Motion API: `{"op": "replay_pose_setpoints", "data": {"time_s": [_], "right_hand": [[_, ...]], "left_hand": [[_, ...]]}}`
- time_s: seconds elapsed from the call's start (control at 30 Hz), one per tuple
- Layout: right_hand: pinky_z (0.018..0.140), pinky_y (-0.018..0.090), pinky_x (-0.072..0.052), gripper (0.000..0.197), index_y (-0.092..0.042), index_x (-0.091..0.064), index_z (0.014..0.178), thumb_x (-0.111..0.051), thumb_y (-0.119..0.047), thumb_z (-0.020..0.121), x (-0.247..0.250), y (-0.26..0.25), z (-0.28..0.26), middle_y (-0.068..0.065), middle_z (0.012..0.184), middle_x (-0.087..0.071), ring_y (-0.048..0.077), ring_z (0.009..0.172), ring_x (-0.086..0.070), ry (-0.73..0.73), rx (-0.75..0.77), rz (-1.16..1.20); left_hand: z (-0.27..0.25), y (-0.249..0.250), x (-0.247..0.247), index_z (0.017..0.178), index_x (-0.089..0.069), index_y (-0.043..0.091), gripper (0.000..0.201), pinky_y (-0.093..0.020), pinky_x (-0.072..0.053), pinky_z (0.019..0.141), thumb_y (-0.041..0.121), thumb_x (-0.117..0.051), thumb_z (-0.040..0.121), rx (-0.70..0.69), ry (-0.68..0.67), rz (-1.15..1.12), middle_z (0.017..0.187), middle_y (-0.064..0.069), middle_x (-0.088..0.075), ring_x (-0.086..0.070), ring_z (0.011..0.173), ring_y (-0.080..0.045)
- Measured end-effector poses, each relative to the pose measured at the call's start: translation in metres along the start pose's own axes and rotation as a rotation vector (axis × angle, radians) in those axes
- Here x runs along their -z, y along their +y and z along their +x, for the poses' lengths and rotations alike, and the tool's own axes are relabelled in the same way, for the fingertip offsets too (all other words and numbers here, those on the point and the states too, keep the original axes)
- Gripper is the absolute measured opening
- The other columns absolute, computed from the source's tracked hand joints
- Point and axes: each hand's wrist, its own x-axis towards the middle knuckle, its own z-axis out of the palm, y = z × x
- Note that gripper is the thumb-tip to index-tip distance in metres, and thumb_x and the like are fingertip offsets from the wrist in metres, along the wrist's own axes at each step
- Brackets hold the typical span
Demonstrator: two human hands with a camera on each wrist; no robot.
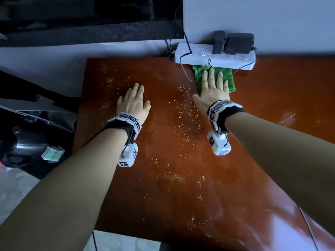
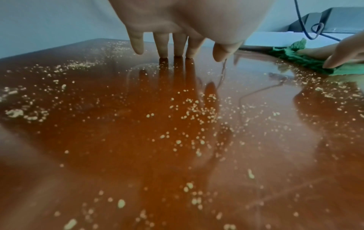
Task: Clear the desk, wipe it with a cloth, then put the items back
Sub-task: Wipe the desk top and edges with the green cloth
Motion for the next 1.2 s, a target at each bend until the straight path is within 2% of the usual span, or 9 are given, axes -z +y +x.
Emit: {"op": "replay_pose_setpoints", "data": {"time_s": [0.23, 0.47, 0.63, 0.73, 0.87, 1.07, 1.2], "right_hand": [[0.122, 0.049, 0.001, 0.088, -0.015, 0.009, 0.157, -0.03, -0.055, 0.089, -0.006, -0.015, 0.006, 0.005, 0.164, 0.015, 0.03, 0.151, 0.011, 0.034, 0.024, -0.054], [0.122, 0.05, 0.0, 0.087, -0.016, 0.009, 0.157, -0.03, -0.054, 0.089, -0.007, -0.042, 0.008, 0.007, 0.164, 0.014, 0.033, 0.151, 0.008, 0.041, -0.047, -0.058], [0.122, 0.05, -0.001, 0.086, -0.018, 0.011, 0.157, -0.028, -0.054, 0.09, -0.009, -0.067, 0.011, 0.005, 0.163, 0.018, 0.033, 0.151, 0.01, 0.02, -0.114, -0.035], [0.122, 0.05, -0.001, 0.087, -0.018, 0.012, 0.156, -0.031, -0.055, 0.09, -0.012, -0.092, 0.014, 0.003, 0.163, 0.02, 0.032, 0.151, 0.011, 0.009, -0.137, -0.007], [0.122, 0.05, 0.0, 0.087, -0.017, 0.011, 0.156, -0.033, -0.055, 0.091, -0.019, -0.12, 0.017, 0.003, 0.163, 0.018, 0.032, 0.151, 0.01, 0.017, -0.177, 0.016], [0.122, 0.05, -0.001, 0.088, -0.016, 0.008, 0.157, -0.035, -0.054, 0.09, -0.022, -0.156, 0.025, 0.005, 0.164, 0.015, 0.034, 0.15, 0.009, 0.032, -0.213, 0.045], [0.122, 0.05, -0.001, 0.088, -0.016, 0.009, 0.157, -0.035, -0.054, 0.09, -0.026, -0.178, 0.031, 0.006, 0.164, 0.015, 0.035, 0.15, 0.01, 0.018, -0.208, 0.046]], "left_hand": [[0.0, -0.001, 0.004, 0.158, -0.017, 0.024, 0.063, -0.051, -0.008, 0.122, 0.035, -0.037, 0.098, 0.014, -0.026, 0.007, 0.166, 0.004, -0.009, -0.014, 0.151, -0.018], [0.0, -0.01, 0.007, 0.158, -0.016, 0.026, 0.065, -0.051, -0.006, 0.123, 0.037, -0.036, 0.097, -0.038, -0.027, 0.003, 0.166, 0.005, -0.009, -0.015, 0.151, -0.017], [0.006, -0.02, 0.011, 0.156, -0.024, 0.023, 0.064, -0.05, -0.013, 0.122, 0.041, -0.036, 0.097, -0.149, 0.018, 0.061, 0.163, 0.001, -0.021, -0.03, 0.143, -0.022], [0.013, -0.037, 0.018, 0.153, -0.032, 0.025, 0.057, -0.05, -0.019, 0.119, 0.044, -0.035, 0.099, -0.24, 0.027, 0.028, 0.159, 0.003, -0.029, -0.036, 0.138, -0.022], [0.024, -0.075, 0.022, 0.149, -0.04, 0.023, 0.052, -0.045, -0.03, 0.115, 0.038, -0.04, 0.099, -0.333, 0.072, -0.034, 0.156, 0.003, -0.035, -0.037, 0.139, -0.02], [0.039, -0.152, 0.024, 0.15, -0.036, 0.015, 0.056, -0.047, -0.028, 0.115, 0.035, -0.044, 0.098, -0.194, 0.11, -0.058, 0.162, -0.003, -0.024, -0.026, 0.146, -0.023], [0.041, -0.189, 0.02, 0.153, -0.028, 0.01, 0.061, -0.046, -0.028, 0.115, 0.036, -0.042, 0.1, -0.093, 0.084, -0.088, 0.164, -0.007, -0.018, -0.027, 0.147, -0.027]]}}
